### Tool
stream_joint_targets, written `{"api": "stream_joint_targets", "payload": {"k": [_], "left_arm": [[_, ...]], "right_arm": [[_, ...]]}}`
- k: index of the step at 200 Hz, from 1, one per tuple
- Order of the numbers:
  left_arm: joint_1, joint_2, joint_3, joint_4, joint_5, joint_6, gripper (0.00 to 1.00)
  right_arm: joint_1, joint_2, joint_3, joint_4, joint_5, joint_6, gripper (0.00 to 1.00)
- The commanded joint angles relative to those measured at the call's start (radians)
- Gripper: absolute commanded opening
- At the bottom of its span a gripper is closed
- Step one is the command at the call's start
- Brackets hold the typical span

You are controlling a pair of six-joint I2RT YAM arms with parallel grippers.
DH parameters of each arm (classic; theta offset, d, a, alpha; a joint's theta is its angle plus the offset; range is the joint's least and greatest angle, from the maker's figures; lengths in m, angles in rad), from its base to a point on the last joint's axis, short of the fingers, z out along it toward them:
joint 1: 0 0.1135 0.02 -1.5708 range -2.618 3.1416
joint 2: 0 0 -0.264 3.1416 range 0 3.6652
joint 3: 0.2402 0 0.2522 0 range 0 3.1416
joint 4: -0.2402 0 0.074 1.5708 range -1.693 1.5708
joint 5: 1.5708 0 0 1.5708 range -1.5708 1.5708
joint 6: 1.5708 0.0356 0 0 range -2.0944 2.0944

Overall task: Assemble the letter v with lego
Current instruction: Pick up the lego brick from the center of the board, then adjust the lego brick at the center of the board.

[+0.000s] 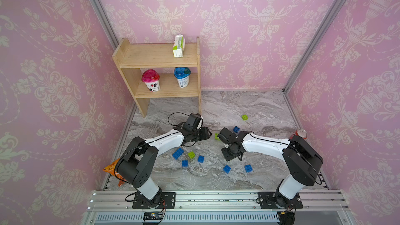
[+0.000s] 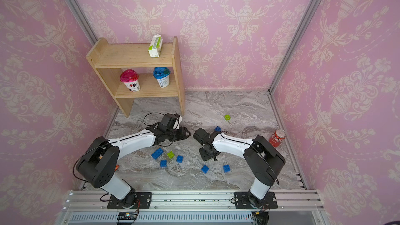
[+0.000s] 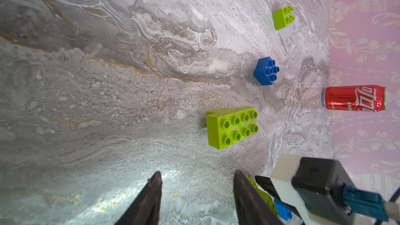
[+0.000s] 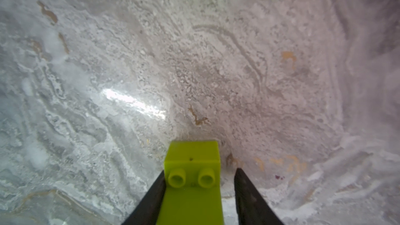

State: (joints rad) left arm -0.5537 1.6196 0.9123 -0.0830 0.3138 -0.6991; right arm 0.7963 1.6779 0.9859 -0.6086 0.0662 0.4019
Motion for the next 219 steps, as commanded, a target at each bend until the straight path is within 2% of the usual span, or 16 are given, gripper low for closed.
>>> {"api": "stream_joint_targets", "payload": {"k": [1,35,82,101,118,129,141,171,219], "left_arm": [[0.005,0.011,-0.009,0.002,0.022,-0.019,0.55],[0.005,0.011,-0.01,0.002,0.022,-0.021,0.54],[0.005,0.018,-0.017,0.02,0.031,-0.032,0.54],[0.005,0.035,-0.03,0.083,0.083,-0.058,0.54],[0.005,0.05,-0.048,0.168,0.142,-0.098,0.57],[0.006,0.057,-0.063,0.228,0.175,-0.125,0.6],[0.01,0.068,-0.081,0.296,0.204,-0.161,0.62],[0.017,0.118,-0.115,0.437,0.25,-0.235,0.62],[0.028,0.197,-0.139,0.594,0.274,-0.292,0.57]], "right_arm": [[-0.001,-0.044,-0.033,0.032,0.0,0.035,0.47],[0.0,-0.055,-0.052,0.057,-0.009,0.038,0.46],[-0.002,-0.063,-0.052,0.049,-0.005,0.021,0.33],[-0.027,-0.085,-0.034,0.027,-0.018,-0.014,0.23],[-0.068,-0.125,-0.02,0.005,-0.025,-0.101,0.04],[-0.102,-0.147,-0.003,-0.031,-0.034,-0.173,0.0],[-0.147,-0.165,0.016,-0.066,-0.02,-0.226,0.0],[-0.248,-0.201,0.046,-0.092,-0.078,-0.304,0.0],[-0.279,-0.23,0.066,-0.094,-0.128,-0.378,0.0]]}}
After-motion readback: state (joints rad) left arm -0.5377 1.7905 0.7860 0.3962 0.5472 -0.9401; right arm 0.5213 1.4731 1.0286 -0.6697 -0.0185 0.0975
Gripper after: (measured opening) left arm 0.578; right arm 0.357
